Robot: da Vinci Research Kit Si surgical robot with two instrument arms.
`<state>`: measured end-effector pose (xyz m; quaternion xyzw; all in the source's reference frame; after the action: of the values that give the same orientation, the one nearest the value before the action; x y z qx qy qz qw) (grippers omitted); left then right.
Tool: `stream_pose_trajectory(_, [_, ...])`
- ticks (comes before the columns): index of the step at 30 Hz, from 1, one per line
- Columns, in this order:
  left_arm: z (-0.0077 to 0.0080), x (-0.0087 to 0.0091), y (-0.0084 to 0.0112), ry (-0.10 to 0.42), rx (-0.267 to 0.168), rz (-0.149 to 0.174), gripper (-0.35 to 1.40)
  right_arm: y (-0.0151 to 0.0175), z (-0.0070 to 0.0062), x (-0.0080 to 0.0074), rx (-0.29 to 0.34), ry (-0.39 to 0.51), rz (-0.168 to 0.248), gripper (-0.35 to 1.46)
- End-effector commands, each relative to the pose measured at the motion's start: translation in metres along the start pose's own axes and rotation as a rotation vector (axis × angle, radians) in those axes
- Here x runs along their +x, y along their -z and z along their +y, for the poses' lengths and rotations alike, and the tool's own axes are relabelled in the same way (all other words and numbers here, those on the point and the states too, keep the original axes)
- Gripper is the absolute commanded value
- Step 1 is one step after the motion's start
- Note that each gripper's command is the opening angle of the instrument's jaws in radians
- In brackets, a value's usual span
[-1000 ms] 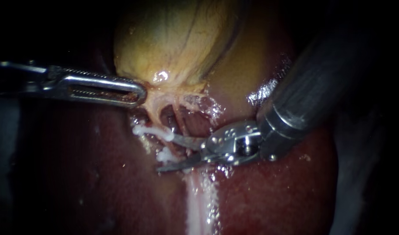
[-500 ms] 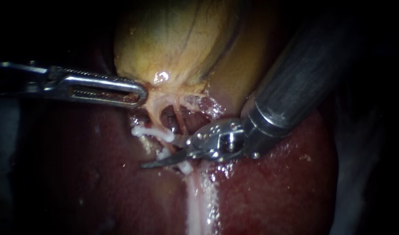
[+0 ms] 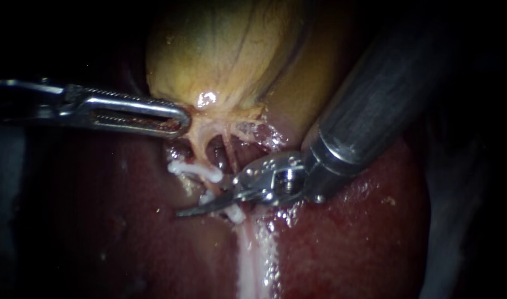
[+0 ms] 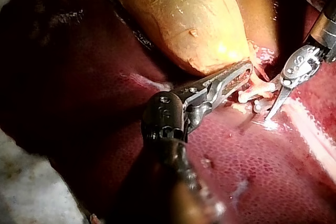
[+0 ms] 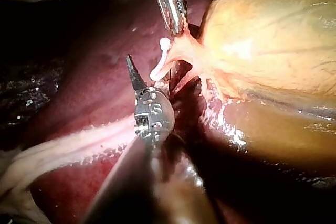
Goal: Go to the cutting position left tube
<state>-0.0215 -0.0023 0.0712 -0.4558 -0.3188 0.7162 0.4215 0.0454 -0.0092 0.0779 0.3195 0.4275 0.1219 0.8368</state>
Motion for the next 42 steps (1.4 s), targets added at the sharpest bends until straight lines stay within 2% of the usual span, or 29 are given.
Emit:
stream_pose_trajectory(1, [0.0, 0.0, -0.0001, 0.0, -0.001, 0.0, -0.35, 0.0, 0.0001, 0.0, 0.002, 0.0, 0.0, 1.4])
stream_pose_trajectory(11, [-0.0002, 0.0, -0.0003, -0.001, -0.003, -0.002, -0.35, -0.0011, 0.0004, -0.0002, 0.011, 0.004, -0.018, 1.4])
stream_pose_trajectory(15, [-0.0002, 0.0, -0.0004, 0.0, -0.003, -0.001, -0.35, -0.0016, 0.0, -0.0007, 0.031, 0.019, -0.05, 1.38])
stream_pose_trajectory(25, [-0.0002, 0.0001, -0.0005, 0.0, -0.002, -0.001, -0.35, -0.0024, 0.0001, -0.0007, 0.043, 0.015, -0.06, 1.33])
stream_pose_trajectory(33, [-0.0002, 0.0001, -0.0005, 0.0, -0.002, -0.001, -0.35, -0.0025, 0.001, -0.0005, 0.041, -0.002, -0.026, 1.28])
stream_pose_trajectory(42, [-0.0002, 0.0001, -0.0005, 0.0, -0.002, -0.001, -0.35, -0.0024, 0.0012, -0.0001, 0.043, -0.008, -0.008, 1.21])
